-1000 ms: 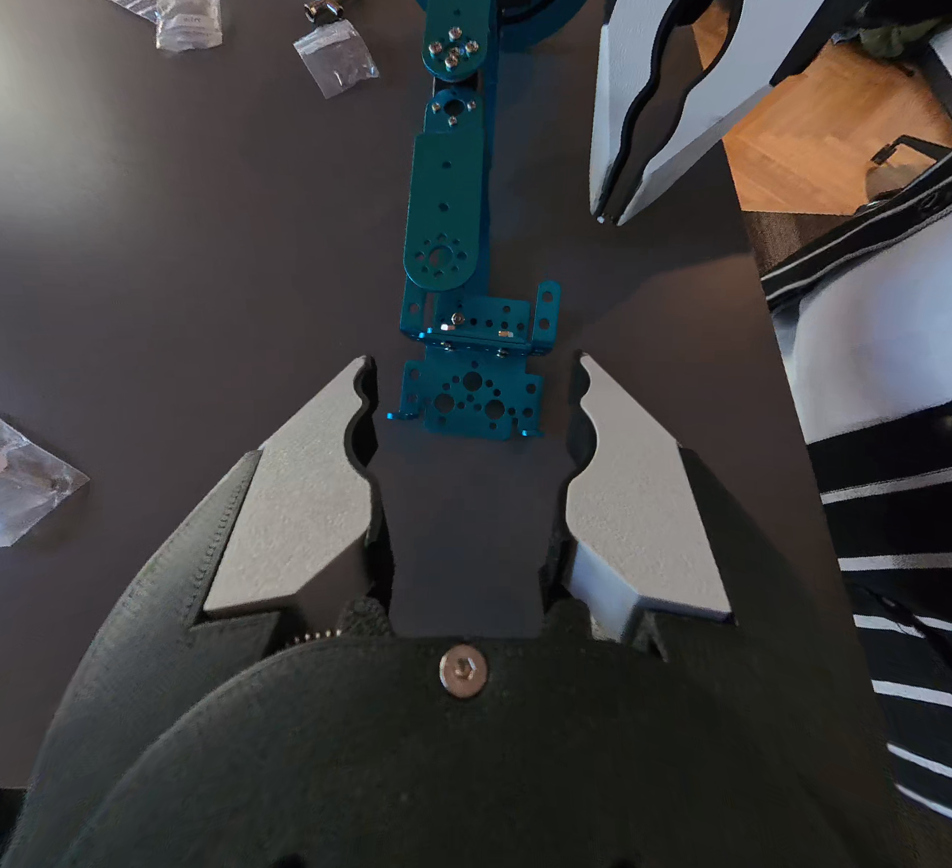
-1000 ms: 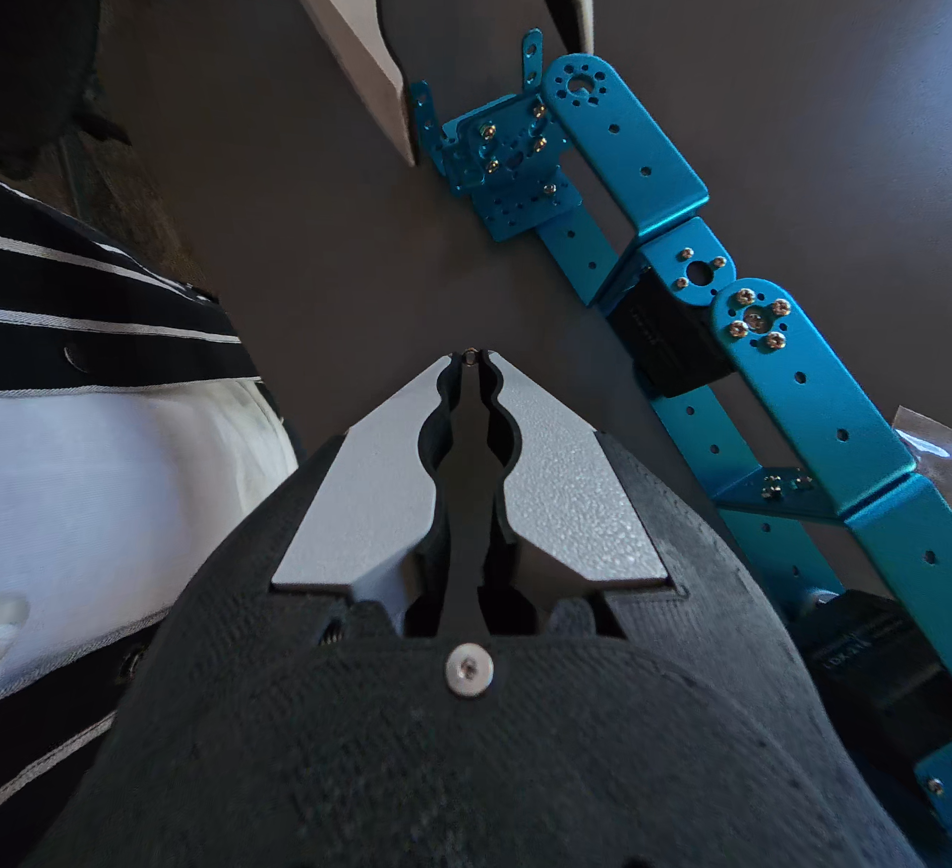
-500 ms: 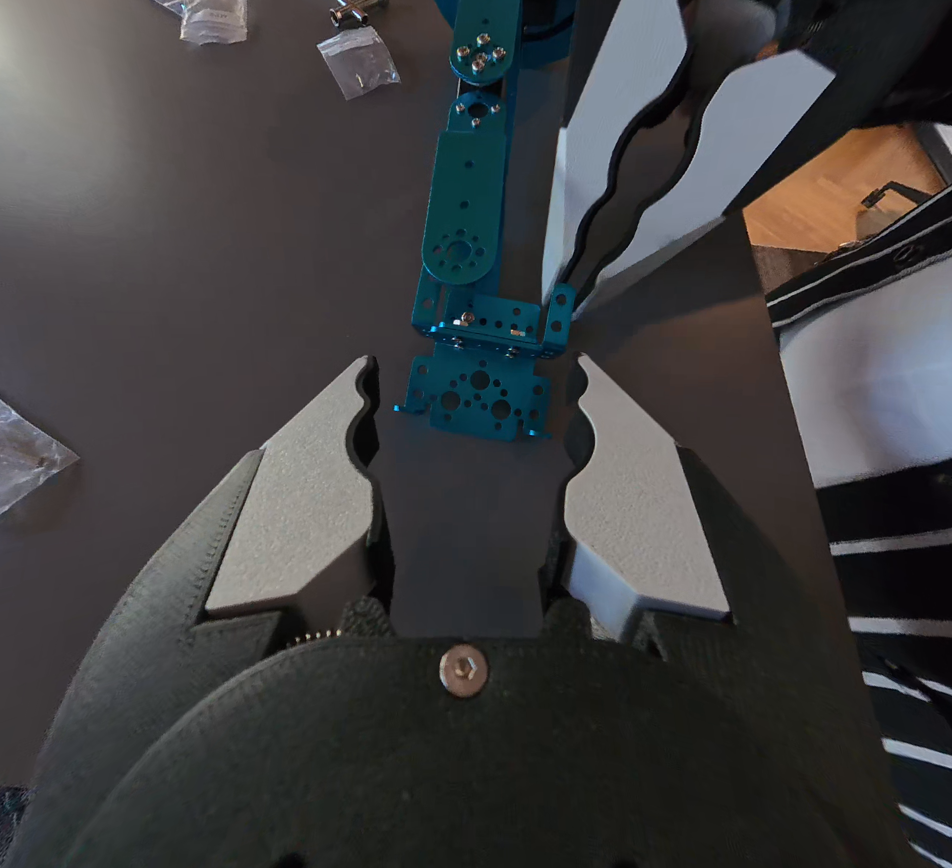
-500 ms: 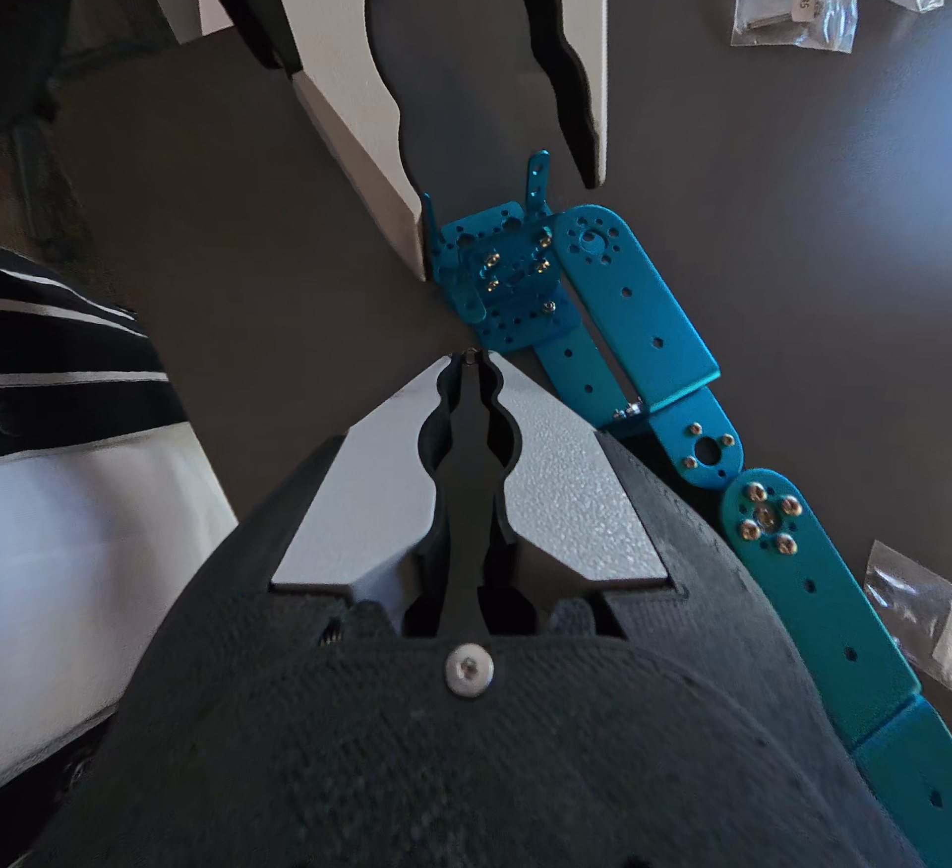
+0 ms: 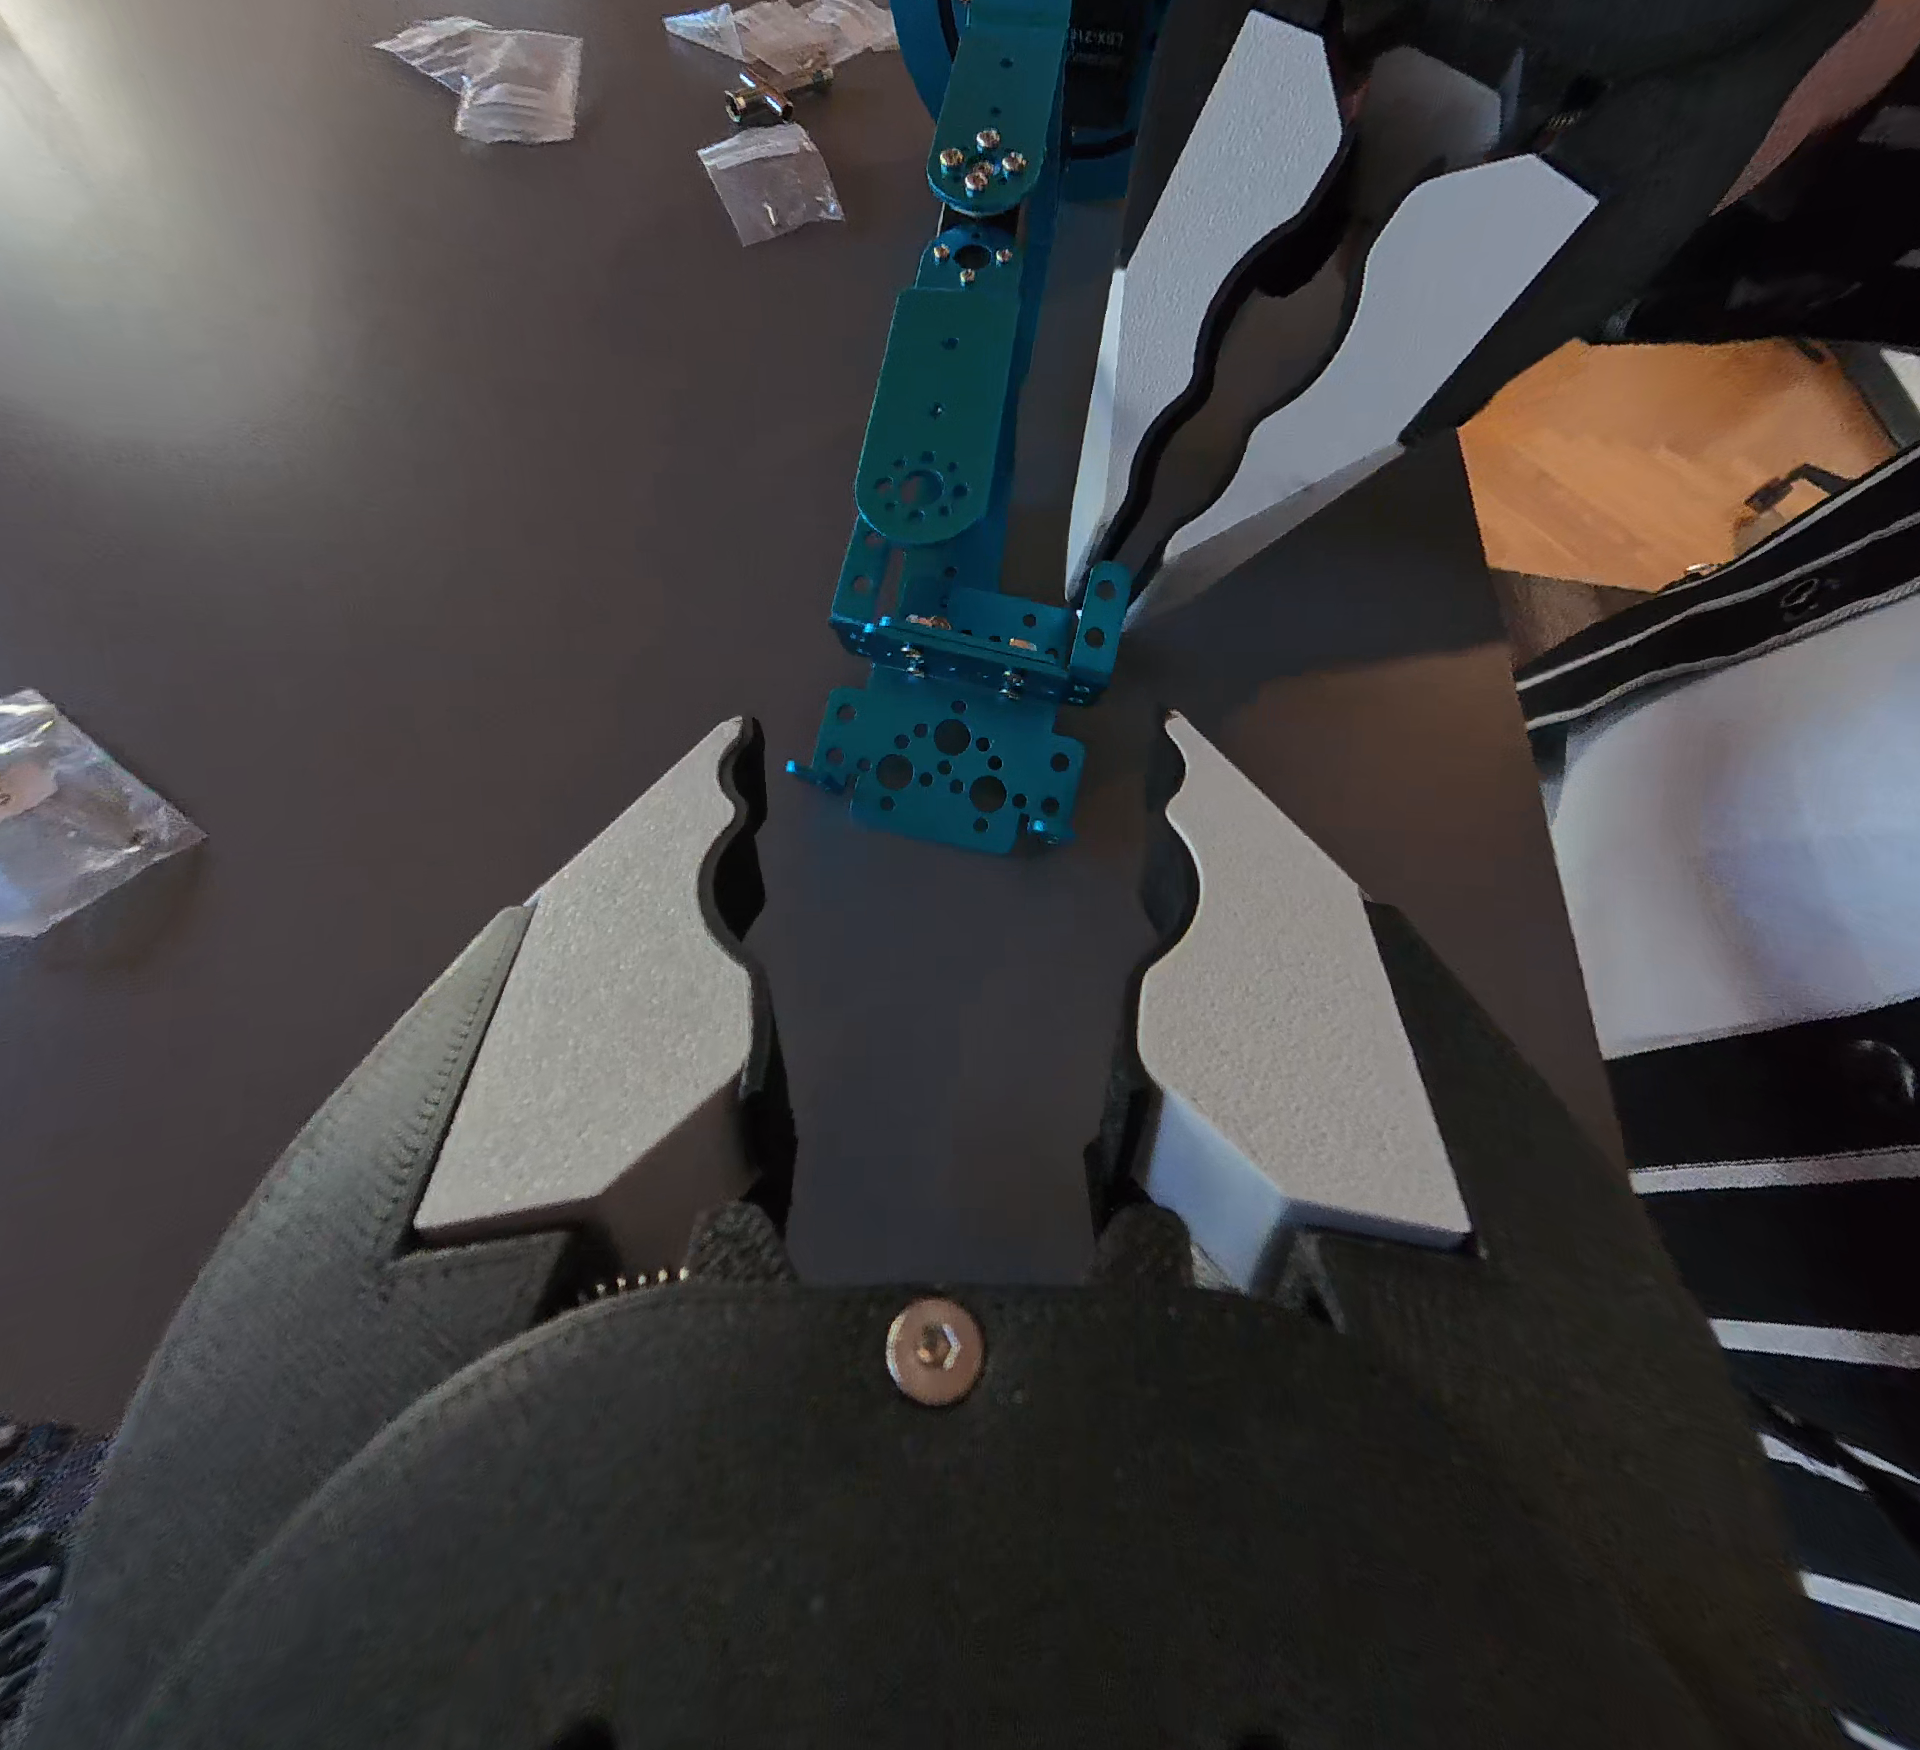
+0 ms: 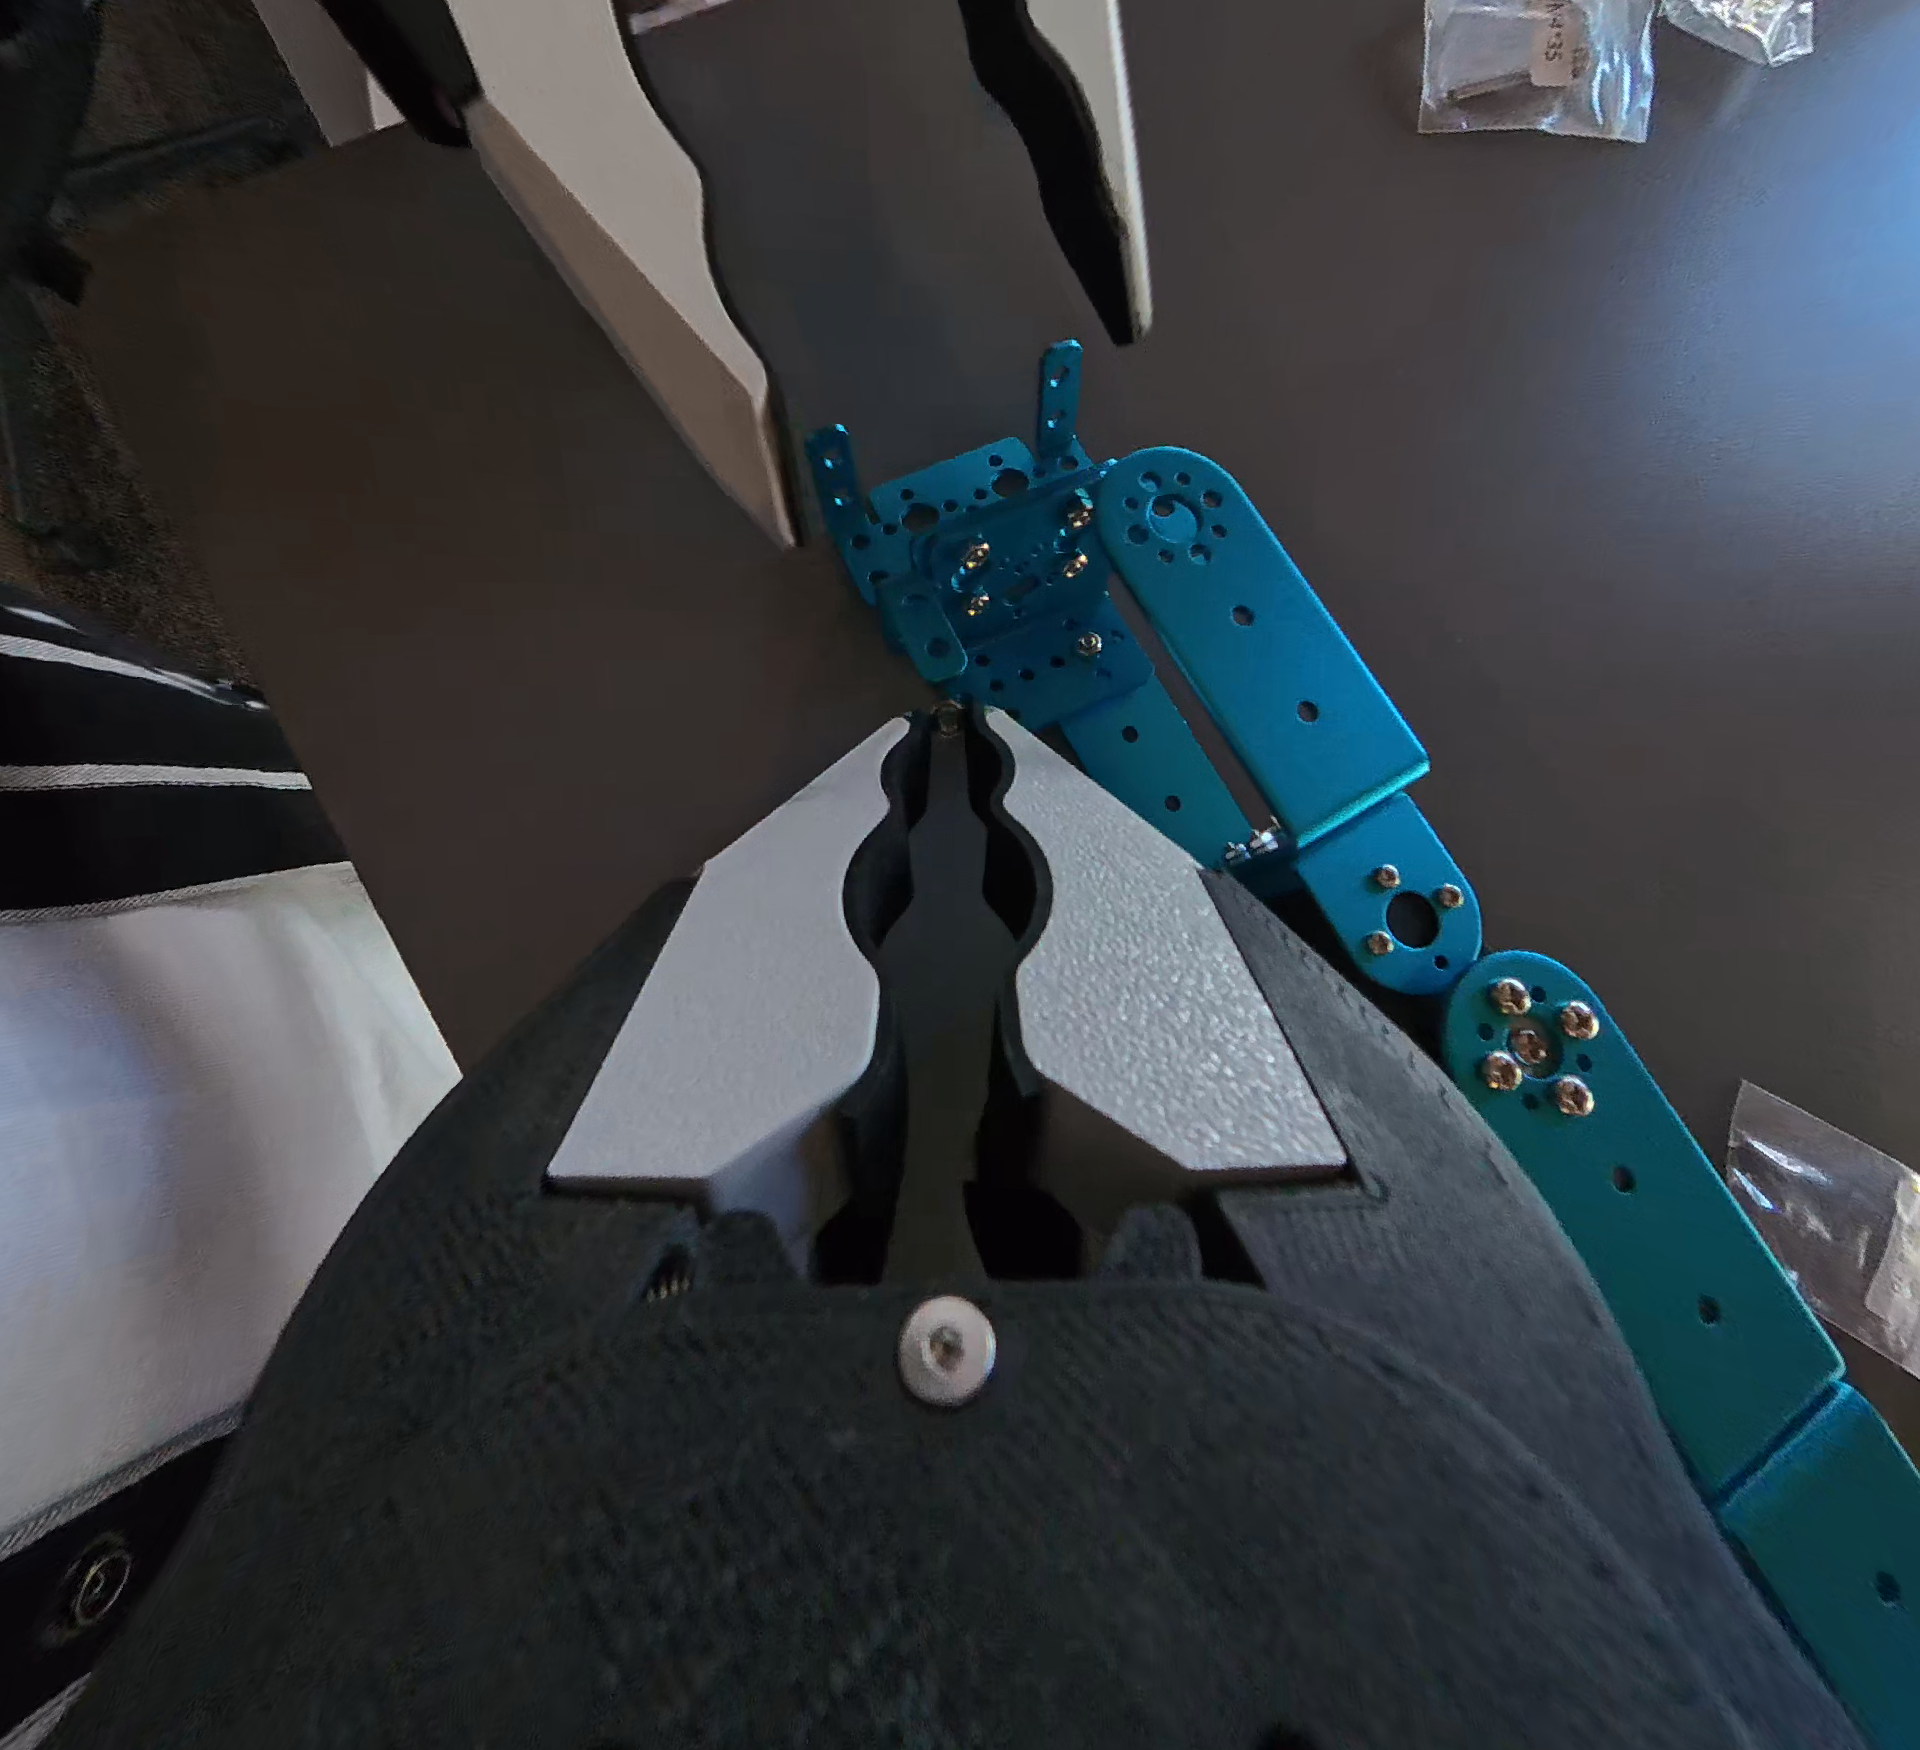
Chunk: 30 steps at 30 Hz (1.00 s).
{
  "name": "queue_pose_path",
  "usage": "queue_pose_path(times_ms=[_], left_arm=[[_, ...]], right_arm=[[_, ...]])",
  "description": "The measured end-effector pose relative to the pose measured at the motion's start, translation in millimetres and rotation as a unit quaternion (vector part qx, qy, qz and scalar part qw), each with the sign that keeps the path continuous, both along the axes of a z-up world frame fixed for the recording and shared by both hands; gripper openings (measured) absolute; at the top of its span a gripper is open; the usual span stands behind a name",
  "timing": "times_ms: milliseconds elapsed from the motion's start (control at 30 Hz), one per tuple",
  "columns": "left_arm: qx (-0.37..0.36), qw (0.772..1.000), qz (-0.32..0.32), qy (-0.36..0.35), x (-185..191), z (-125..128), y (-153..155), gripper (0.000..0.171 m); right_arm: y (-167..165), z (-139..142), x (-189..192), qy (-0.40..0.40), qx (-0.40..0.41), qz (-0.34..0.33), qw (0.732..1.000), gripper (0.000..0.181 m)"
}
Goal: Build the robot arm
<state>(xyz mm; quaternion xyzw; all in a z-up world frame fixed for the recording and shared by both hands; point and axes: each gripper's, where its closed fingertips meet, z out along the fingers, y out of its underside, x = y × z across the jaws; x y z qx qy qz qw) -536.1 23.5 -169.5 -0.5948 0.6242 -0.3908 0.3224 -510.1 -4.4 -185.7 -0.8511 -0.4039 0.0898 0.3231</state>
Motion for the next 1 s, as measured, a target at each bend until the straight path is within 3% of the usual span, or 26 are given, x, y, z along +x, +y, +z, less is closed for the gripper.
queue_pose_path(times_ms=[1000], left_arm=[[-0.028, 0.997, 0.068, -0.025, -61.7, 7.9, -18.8, 0.067]], right_arm=[[10.8, -7.6, -9.2, 0.011, 0.009, 0.029, 0.999, 0.007]])
